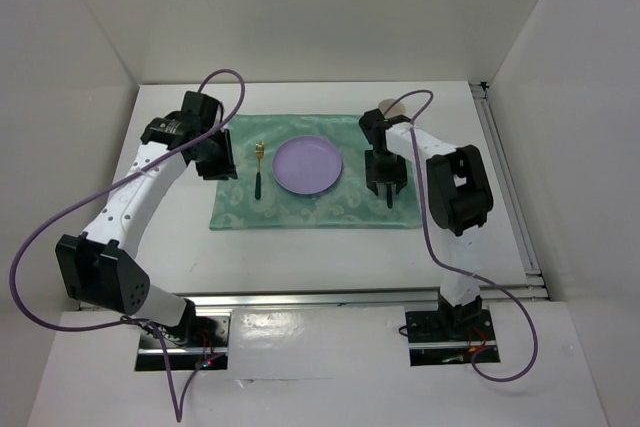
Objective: Set the dinner table for one person
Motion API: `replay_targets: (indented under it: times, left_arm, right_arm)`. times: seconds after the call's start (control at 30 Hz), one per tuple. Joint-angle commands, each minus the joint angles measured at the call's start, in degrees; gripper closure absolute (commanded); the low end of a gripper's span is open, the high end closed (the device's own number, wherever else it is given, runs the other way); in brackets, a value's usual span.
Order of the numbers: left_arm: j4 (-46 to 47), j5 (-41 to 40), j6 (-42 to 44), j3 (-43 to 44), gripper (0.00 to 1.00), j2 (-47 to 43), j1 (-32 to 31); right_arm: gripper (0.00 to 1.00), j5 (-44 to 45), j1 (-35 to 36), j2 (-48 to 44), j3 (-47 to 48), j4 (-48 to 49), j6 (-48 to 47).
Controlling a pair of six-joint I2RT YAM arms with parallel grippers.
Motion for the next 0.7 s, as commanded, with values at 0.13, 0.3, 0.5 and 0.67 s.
replay_targets:
  times: [0.13,0.3,0.5,0.67]
  left_arm:
    - [0.7,-0.9,-0.3,-0.1,0.60,-0.3,-0.2]
    - [-0.5,-3.0,-0.3,1.7,0.60,-0.8,0.4]
    - [-1.8,-1.7,-0.8,3.8,0.60,-2.7,0.4]
    - [-3.8,-2.4,-1.4,5.0,0.58,-4.0,0.4]
  right_arm:
    - [0.02,-0.2,-0.3,-6.7,5.0,-0.1,0.1]
    - [0.00,-0.7,-0.3,-16.7,3.8,-1.4,3.0]
    - [0.00,3.6,-0.3,-32.7,-2.0,-2.2,8.5]
    - [0.00,6.3,-0.9,-42.0,-5.7,-4.9,11.6]
